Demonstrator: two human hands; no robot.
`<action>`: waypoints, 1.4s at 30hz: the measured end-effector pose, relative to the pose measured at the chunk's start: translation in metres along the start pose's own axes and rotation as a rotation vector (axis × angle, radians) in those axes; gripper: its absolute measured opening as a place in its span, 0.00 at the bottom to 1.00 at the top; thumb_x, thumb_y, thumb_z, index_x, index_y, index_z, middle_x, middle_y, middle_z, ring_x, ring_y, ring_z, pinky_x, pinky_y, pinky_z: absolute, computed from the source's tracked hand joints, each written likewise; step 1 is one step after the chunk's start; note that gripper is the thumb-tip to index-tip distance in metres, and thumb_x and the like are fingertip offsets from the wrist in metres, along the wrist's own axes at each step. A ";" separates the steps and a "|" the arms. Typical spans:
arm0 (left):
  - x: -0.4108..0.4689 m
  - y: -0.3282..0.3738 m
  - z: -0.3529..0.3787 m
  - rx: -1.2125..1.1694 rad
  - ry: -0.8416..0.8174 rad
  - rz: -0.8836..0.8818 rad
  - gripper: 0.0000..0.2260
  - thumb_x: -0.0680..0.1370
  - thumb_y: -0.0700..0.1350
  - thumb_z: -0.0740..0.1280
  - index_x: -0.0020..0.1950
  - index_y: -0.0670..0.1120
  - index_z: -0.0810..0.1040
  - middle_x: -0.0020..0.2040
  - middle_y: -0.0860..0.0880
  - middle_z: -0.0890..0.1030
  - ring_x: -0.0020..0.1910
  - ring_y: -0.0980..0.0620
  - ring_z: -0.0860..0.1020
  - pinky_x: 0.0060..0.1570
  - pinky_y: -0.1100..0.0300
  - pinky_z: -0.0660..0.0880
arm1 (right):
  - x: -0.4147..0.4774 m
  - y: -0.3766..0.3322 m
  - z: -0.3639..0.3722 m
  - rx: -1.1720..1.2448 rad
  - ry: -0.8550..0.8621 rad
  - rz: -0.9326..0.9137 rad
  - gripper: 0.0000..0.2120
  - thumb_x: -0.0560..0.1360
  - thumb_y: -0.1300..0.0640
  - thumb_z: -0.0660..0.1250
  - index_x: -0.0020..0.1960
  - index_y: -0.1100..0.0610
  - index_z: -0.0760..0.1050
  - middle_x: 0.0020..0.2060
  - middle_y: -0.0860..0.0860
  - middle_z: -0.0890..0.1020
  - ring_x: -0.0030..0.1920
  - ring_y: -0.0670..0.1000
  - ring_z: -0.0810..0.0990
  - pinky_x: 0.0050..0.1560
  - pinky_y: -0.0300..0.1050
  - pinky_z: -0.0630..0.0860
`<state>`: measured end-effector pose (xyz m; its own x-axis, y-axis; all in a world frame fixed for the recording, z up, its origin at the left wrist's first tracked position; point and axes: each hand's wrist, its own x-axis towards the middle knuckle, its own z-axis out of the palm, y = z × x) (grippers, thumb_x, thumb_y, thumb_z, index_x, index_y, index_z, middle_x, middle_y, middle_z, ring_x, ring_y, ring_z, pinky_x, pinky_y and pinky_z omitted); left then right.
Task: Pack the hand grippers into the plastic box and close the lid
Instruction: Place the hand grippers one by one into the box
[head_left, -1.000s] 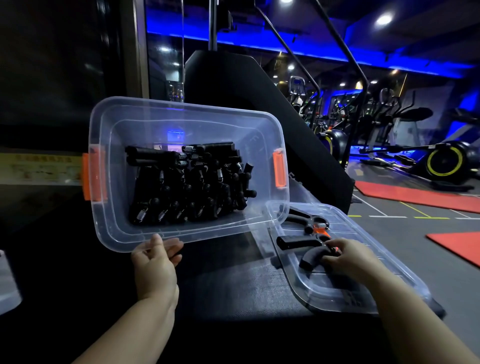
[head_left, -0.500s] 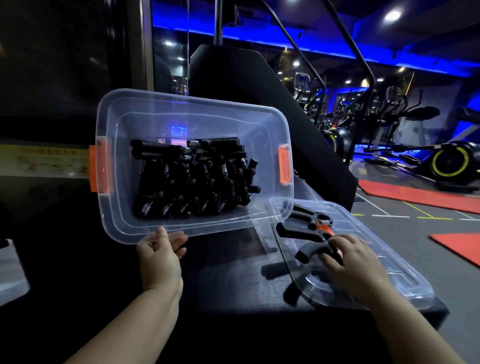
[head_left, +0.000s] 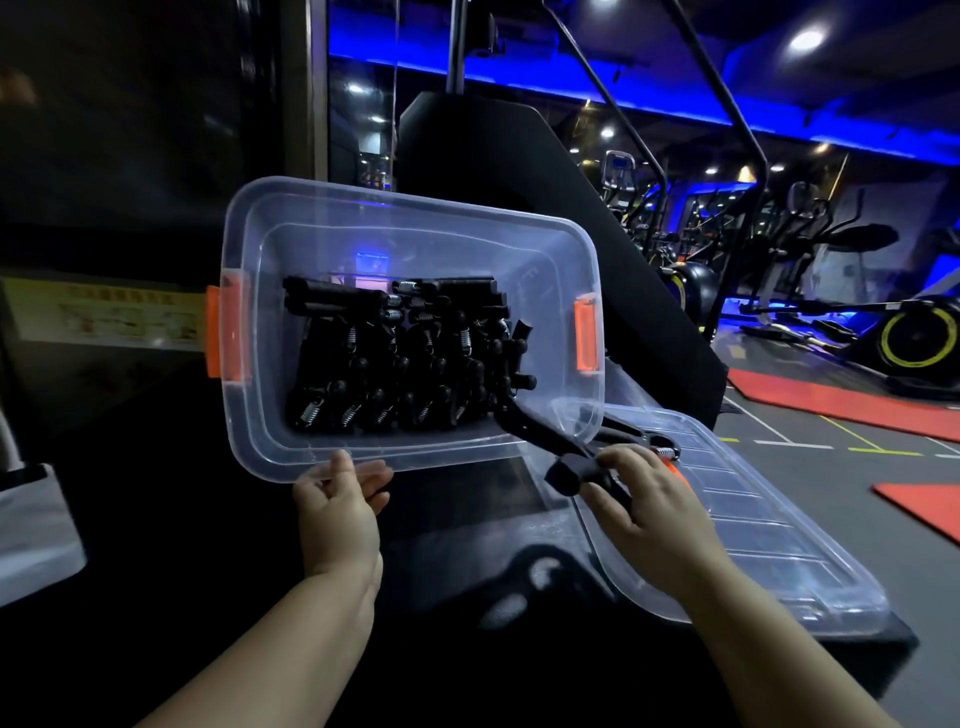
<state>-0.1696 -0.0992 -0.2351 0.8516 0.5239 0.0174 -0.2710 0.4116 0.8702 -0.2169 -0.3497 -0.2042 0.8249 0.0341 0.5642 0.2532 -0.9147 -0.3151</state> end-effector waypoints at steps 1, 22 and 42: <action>0.000 0.001 0.000 -0.002 0.001 -0.005 0.06 0.83 0.48 0.55 0.47 0.52 0.66 0.41 0.47 0.81 0.41 0.52 0.81 0.39 0.61 0.73 | 0.003 -0.006 0.001 0.003 -0.005 -0.024 0.25 0.70 0.36 0.56 0.52 0.54 0.77 0.51 0.47 0.78 0.49 0.49 0.77 0.48 0.43 0.71; 0.003 0.000 -0.001 -0.013 0.011 -0.029 0.05 0.83 0.47 0.56 0.47 0.49 0.67 0.40 0.46 0.82 0.40 0.50 0.81 0.39 0.60 0.73 | 0.081 -0.079 0.034 -0.203 -0.217 0.016 0.16 0.70 0.41 0.67 0.43 0.54 0.74 0.44 0.50 0.75 0.45 0.53 0.75 0.41 0.44 0.68; 0.003 0.002 -0.002 0.001 0.016 -0.056 0.06 0.82 0.50 0.58 0.48 0.50 0.68 0.42 0.47 0.82 0.44 0.50 0.80 0.42 0.60 0.73 | 0.098 -0.083 0.052 -0.174 -0.257 -0.163 0.13 0.75 0.45 0.62 0.58 0.42 0.77 0.51 0.49 0.79 0.56 0.55 0.76 0.51 0.48 0.76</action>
<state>-0.1683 -0.0957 -0.2345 0.8584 0.5114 -0.0394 -0.2222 0.4400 0.8701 -0.1308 -0.2492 -0.1619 0.8869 0.2651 0.3784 0.3201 -0.9432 -0.0894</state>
